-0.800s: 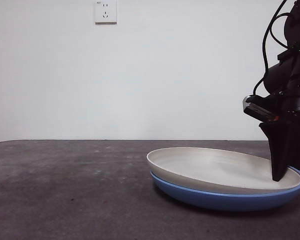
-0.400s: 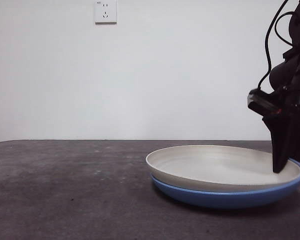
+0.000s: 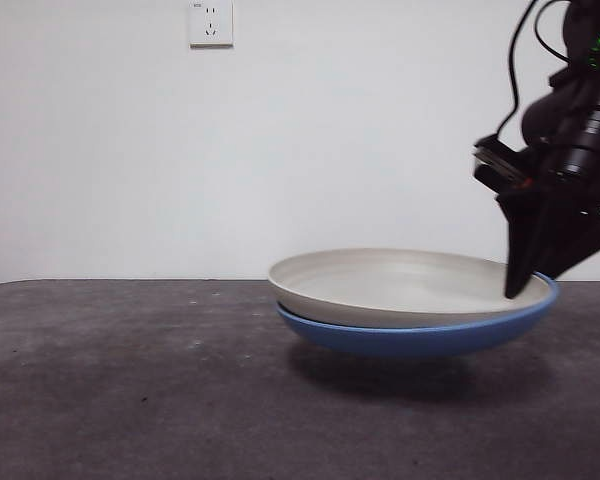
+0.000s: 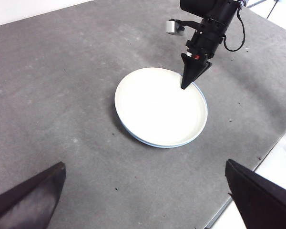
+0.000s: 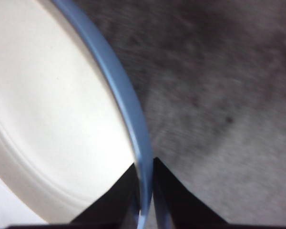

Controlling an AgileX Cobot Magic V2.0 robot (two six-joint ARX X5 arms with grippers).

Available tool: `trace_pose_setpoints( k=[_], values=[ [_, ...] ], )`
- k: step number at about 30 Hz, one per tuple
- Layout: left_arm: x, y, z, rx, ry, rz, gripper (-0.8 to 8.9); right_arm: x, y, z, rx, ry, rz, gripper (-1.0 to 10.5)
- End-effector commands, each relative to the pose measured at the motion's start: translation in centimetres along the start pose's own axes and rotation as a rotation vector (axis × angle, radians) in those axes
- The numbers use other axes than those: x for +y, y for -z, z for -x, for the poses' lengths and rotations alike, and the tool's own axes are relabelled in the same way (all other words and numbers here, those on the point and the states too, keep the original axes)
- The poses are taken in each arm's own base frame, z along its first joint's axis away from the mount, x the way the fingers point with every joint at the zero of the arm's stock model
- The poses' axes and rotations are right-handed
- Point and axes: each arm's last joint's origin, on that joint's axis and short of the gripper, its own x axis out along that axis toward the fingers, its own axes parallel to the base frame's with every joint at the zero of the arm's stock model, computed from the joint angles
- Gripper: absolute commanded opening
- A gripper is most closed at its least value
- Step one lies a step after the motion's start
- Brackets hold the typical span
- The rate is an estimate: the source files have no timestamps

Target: Pick up the white plate, put it on the blue plate, put it on desk

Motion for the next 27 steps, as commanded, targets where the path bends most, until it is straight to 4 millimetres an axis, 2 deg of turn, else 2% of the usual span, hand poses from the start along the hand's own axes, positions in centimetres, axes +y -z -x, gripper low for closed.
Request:
trace_pose_setpoints(
  k=[1,14,27],
  values=[
    [-0.1,-0.3,0.1,-0.014,0.003,-0.024,5.72,1.2,-0.4,-0.3,-0.002,-0.018,0.006,0.1],
    [-0.1,-0.3,0.1,-0.014,0.003,-0.024,5.72,5.4,-1.2,-3.1,-0.023,-0.059,0.045,0.1],
    [-0.1,-0.3,0.1,-0.012,0.003,-0.023,5.72,4.8,-2.0,-6.4,0.039,-0.049,-0.013,0.1]
  ],
)
